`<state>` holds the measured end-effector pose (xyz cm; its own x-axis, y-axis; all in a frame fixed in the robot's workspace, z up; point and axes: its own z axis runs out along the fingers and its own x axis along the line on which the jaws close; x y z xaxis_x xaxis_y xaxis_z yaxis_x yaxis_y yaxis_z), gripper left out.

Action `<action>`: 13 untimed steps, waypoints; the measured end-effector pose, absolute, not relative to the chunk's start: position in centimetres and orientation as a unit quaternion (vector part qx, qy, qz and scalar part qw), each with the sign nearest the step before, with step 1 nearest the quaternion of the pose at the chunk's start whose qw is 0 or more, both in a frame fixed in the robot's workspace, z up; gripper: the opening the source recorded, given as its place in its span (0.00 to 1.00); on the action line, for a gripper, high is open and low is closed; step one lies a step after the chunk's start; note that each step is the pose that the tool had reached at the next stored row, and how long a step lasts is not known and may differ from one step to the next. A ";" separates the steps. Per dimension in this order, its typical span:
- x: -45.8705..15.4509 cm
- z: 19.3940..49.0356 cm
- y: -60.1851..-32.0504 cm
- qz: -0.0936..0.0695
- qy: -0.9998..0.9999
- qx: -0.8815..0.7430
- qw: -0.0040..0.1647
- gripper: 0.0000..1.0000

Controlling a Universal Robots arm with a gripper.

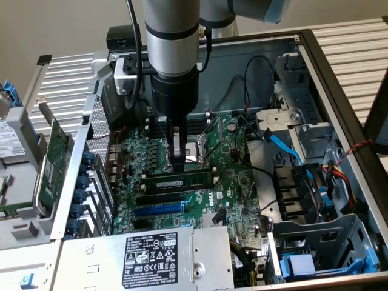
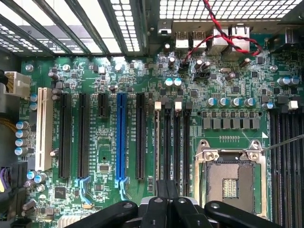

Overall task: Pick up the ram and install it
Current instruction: 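Insert the ram into the slot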

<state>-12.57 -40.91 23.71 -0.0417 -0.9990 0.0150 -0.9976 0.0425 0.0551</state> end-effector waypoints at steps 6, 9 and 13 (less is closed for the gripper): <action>-12.6 23.5 -40.9 -0.008 -0.722 0.692 0.027 0.10; -12.6 23.4 -40.9 -0.005 -0.722 0.692 0.029 0.10; -12.6 23.4 -40.9 0.000 -0.722 0.691 0.028 0.10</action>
